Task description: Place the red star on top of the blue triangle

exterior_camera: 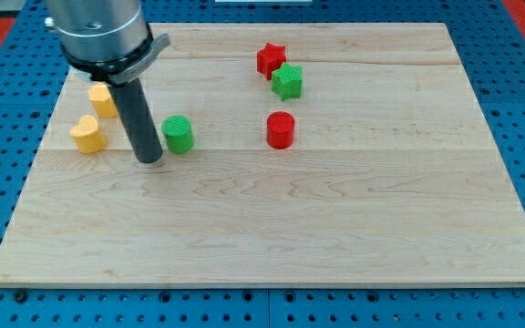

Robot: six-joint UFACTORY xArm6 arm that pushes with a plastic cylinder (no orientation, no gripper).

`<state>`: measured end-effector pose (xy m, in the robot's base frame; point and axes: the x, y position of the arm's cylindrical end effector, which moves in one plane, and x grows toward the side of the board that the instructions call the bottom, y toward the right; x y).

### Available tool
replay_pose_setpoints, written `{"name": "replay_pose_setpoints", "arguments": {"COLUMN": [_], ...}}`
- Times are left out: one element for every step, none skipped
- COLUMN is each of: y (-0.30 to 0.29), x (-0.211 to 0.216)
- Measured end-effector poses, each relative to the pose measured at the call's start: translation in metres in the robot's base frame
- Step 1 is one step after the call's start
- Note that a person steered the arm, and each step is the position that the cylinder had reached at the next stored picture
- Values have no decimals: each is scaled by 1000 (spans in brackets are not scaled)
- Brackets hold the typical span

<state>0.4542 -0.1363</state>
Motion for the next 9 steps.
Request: {"name": "replay_pose_setpoints", "arguments": {"y": [7,39,136,267,319,313,293,248,193], "x": [0,27,43,40,2,-57,-107,-145,-167]}}
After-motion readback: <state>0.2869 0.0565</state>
